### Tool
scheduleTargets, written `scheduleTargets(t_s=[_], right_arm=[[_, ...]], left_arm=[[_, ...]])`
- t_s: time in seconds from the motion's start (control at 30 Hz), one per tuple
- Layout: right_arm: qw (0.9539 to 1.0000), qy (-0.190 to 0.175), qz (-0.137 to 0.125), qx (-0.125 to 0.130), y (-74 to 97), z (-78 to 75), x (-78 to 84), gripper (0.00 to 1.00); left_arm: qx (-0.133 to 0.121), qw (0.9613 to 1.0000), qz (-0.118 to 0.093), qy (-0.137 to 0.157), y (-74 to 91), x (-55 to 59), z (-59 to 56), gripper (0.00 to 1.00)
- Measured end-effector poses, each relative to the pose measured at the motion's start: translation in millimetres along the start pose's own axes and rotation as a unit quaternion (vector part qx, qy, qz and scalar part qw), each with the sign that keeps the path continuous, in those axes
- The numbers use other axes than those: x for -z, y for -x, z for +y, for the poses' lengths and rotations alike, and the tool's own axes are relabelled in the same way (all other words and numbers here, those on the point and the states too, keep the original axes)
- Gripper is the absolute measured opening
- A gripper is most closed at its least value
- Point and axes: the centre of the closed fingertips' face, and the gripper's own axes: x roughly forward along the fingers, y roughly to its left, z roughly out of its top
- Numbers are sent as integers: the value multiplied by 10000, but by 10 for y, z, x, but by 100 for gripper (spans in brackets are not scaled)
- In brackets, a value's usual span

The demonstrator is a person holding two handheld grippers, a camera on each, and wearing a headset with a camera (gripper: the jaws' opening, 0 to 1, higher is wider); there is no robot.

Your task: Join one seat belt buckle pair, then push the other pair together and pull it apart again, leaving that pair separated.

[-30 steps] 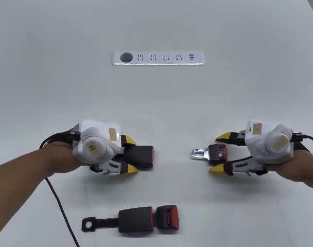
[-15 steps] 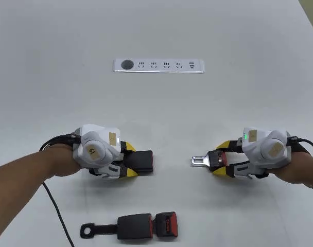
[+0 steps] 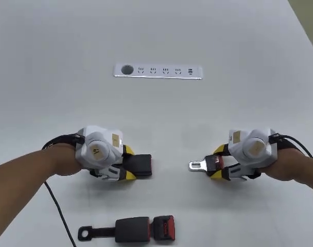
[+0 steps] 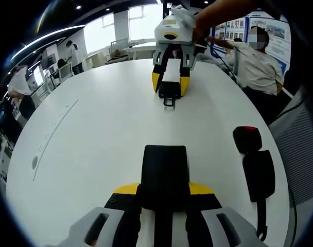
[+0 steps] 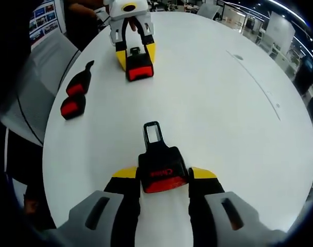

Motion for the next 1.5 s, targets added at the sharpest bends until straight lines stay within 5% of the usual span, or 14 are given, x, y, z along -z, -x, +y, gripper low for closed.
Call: scheduleTargets(t_s=[0.4,1.5], right_arm=[[9999,-6,-114,6,-49,11,-69,35],[9971,26,-762,-41,-363,211,-659,36]], left_arm=[[-2,10000,-5,6,25,16,9,34],[-20,10000,10,51,41,18,0,34]])
